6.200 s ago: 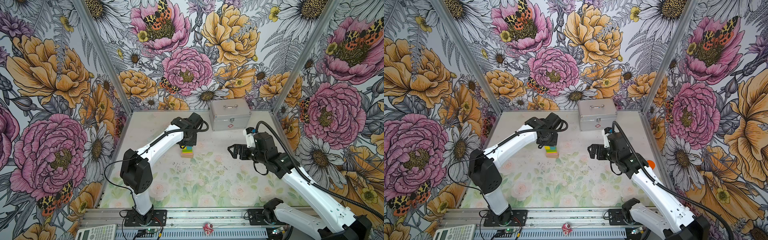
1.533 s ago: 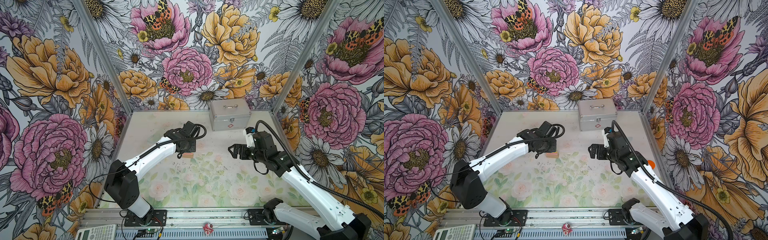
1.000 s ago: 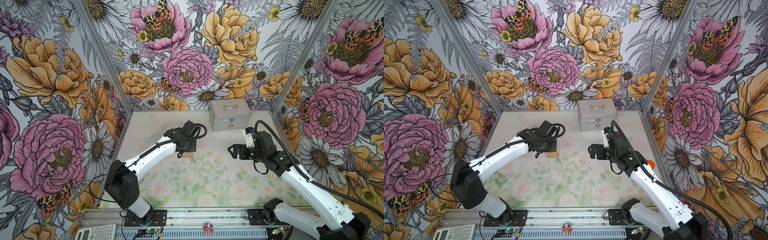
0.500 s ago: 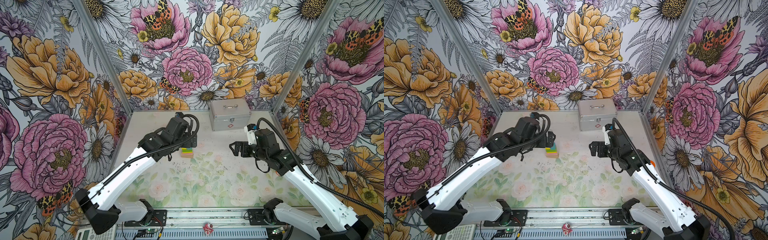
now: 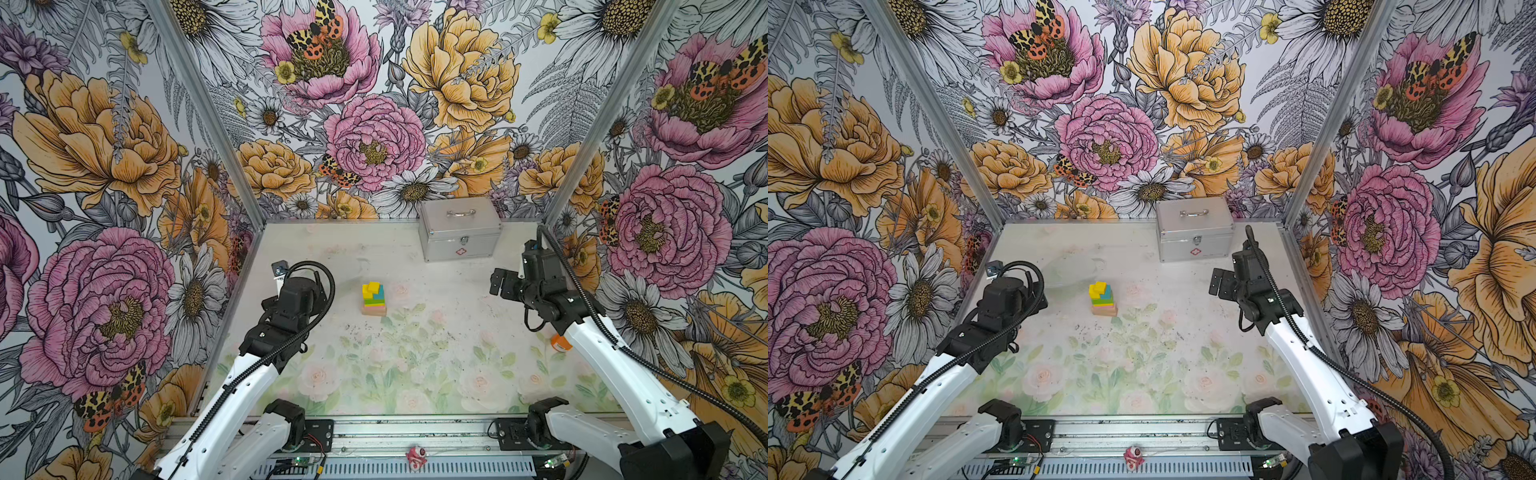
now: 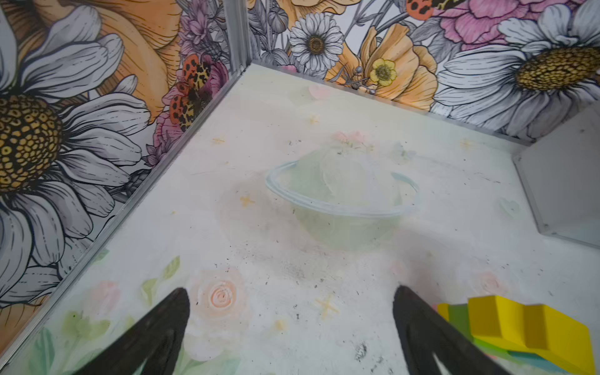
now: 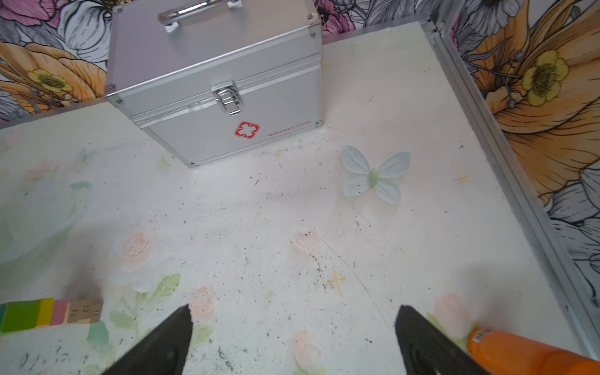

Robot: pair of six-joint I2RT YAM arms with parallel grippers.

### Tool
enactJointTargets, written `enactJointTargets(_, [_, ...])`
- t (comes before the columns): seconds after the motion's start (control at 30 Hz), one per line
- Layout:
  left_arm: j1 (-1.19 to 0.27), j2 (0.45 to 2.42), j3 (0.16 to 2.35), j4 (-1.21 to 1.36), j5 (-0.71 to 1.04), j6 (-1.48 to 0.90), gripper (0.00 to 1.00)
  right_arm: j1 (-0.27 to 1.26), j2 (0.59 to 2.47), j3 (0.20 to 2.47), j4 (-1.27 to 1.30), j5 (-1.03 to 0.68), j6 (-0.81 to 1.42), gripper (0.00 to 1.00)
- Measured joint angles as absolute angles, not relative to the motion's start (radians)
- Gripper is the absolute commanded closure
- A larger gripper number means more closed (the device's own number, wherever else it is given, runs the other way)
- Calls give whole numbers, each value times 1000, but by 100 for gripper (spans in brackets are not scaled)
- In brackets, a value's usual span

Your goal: Build the wood block tower

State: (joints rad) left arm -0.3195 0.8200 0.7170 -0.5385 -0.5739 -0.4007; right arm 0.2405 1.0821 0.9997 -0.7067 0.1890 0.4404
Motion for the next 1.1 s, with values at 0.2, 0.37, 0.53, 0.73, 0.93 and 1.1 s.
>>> enactJointTargets(0.2, [-282,729,513,-250,-610,-378,1,241,1079,942,-628,266,420,0])
enactJointTargets(0.37, [-252,779,401,-55,-611,-309,1,241,1053,795,-438,341,395,0])
enactJointTargets(0.53, [-202,848,372,86,-599,-252,1,241,1035,654,-262,405,358,0])
enactJointTargets(0.73, [-139,860,331,210,-552,-221,1,228,1063,645,-138,469,312,0])
enactJointTargets(0.93, [-86,897,322,259,-511,-201,1,210,1101,611,-29,492,293,0])
enactJointTargets(1.1, [-74,929,274,336,-484,-197,1,190,1147,543,44,506,268,0])
